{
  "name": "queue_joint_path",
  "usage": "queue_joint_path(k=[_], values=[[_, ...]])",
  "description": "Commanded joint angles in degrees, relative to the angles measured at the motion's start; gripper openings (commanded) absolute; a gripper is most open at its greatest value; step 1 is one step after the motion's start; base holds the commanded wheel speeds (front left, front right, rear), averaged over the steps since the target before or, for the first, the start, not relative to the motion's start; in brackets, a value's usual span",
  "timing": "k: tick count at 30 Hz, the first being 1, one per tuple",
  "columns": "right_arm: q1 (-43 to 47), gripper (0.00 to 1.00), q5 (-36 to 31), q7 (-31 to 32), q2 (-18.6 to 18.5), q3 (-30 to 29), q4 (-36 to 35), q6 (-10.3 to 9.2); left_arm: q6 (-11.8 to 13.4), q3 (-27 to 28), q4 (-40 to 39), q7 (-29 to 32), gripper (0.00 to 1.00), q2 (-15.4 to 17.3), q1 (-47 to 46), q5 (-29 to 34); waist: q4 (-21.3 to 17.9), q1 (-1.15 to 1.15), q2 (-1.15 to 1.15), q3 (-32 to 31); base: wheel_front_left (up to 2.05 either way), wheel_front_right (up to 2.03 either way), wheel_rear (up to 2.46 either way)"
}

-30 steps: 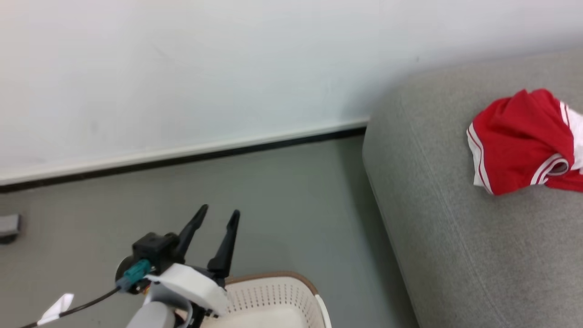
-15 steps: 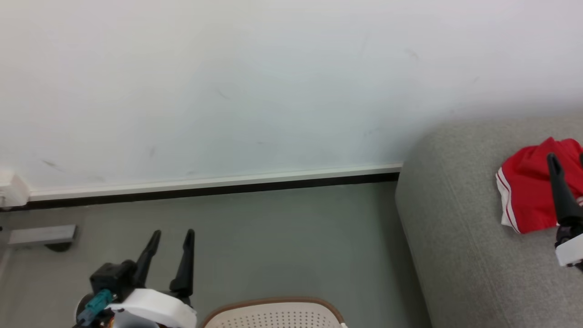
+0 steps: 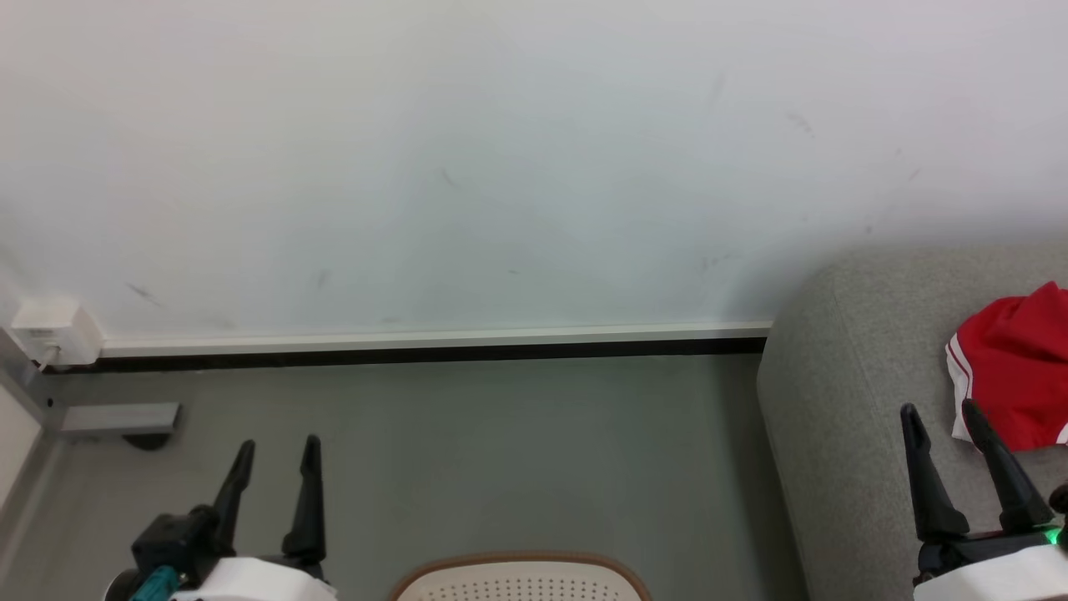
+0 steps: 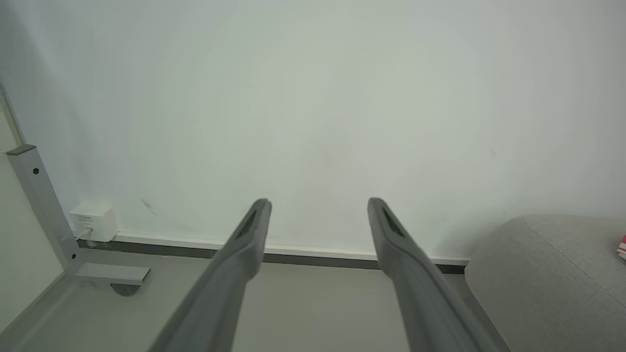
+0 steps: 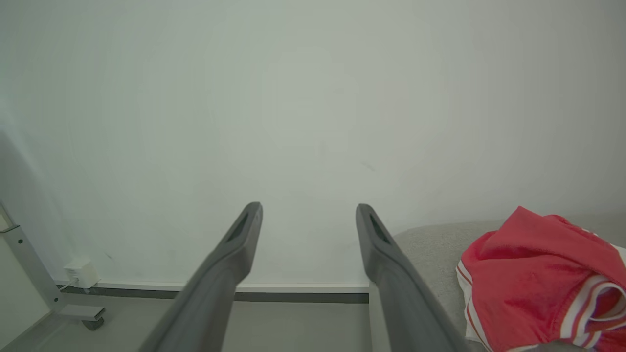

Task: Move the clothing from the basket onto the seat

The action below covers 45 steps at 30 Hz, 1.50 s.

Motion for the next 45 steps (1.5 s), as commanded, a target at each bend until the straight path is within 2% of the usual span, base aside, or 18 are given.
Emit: queue_joint_path(k=[1, 6, 12, 27, 35, 45], values=[[1.4, 1.0, -2.1, -0.2, 0.6, -1.1, -1.0, 0.16, 0.2, 0.7, -0.4, 0.0, 1.0, -0.3, 1.1, 1.1, 0.1, 0.0, 0.0, -0.1, 0.0, 0.0, 0.0], [4.1, 1.0, -8.1, -0.1, 3.2, -1.9, -1.7, 0.16, 0.3, 2.7, -0.8, 0.0, 1.0, -1.4, 2.8, 2.5, -0.2, 0.0, 0.0, -0.1, 0.0, 0.0, 0.0], [4.4, 1.0, -10.8, -0.1, 4.5, -1.2, -1.0, 0.16, -0.1, 3.8, -0.4, 0.0, 1.0, -1.8, 3.0, 3.7, -0.3, 0.0, 0.0, 0.1, 0.0, 0.0, 0.0], [1.6, 1.0, -10.8, -0.1, 4.2, 0.9, -0.5, 0.16, -1.1, 4.1, -0.3, 0.0, 1.0, -2.1, 1.6, 5.1, -0.3, 0.0, 0.0, 1.3, 0.0, 0.0, 0.0], [0.6, 1.0, -10.2, -0.1, 4.2, 1.0, 0.1, 0.16, -1.4, 3.7, 0.2, 0.0, 1.0, -2.2, 1.2, 3.8, -0.9, 0.0, 0.0, 2.1, 0.0, 0.0, 0.0], [-5.6, 1.0, -9.2, -0.1, 3.1, -0.1, -1.6, 0.16, -2.2, -0.2, 1.7, 0.0, 1.0, -2.1, -3.0, 2.4, -2.5, 0.0, 0.0, 8.2, 0.0, 0.0, 0.0]])
